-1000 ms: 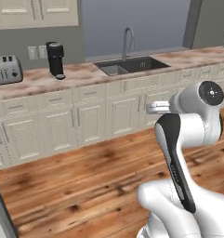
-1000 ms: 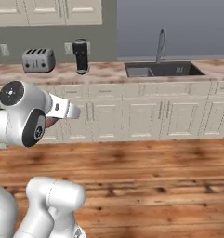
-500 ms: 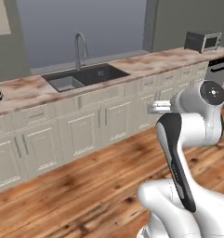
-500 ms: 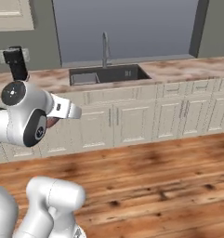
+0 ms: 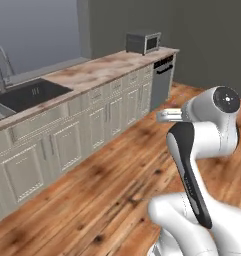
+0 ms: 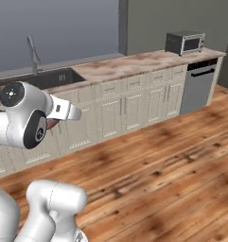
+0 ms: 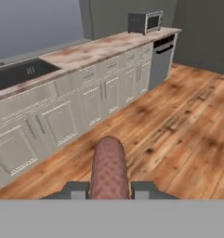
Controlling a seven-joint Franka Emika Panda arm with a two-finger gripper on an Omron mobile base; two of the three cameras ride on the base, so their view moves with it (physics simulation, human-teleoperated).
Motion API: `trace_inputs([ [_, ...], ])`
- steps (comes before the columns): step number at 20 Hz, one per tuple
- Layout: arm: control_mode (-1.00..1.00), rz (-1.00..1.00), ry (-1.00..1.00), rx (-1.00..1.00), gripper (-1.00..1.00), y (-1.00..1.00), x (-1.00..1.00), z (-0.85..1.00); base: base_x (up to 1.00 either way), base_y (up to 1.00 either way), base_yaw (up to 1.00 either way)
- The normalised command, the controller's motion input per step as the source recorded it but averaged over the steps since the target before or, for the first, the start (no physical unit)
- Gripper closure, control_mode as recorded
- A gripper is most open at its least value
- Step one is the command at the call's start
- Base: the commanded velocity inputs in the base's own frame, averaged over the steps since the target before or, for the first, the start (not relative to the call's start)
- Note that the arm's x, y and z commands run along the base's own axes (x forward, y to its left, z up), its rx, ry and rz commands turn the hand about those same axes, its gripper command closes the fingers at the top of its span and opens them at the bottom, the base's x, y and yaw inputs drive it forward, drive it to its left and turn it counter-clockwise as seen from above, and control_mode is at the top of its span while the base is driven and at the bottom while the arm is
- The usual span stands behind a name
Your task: Retrieve the sausage and cheese from the fridge and place them on the cutting board on the counter.
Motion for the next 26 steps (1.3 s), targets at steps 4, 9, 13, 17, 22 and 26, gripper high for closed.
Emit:
trace_inputs([
  [4,1.0,0.0,0.0,0.0,1.0,0.0,0.0,0.0,0.47,-0.36,-0.6],
  [9,1.0,0.0,0.0,0.0,1.0,0.0,0.0,0.0,0.52,-0.26,-0.62],
  [13,1.0,0.0,0.0,0.0,1.0,0.0,0.0,0.0,0.6,-0.19,-0.6],
  [17,1.0,0.0,0.0,0.0,1.0,0.0,0.0,0.0,0.67,-0.15,-0.58],
  [22,1.0,0.0,0.0,0.0,1.0,0.0,0.0,0.0,0.82,-0.03,-0.57],
  [26,1.0,0.0,0.0,0.0,1.0,0.0,0.0,0.0,0.83,0.0,-0.63],
])
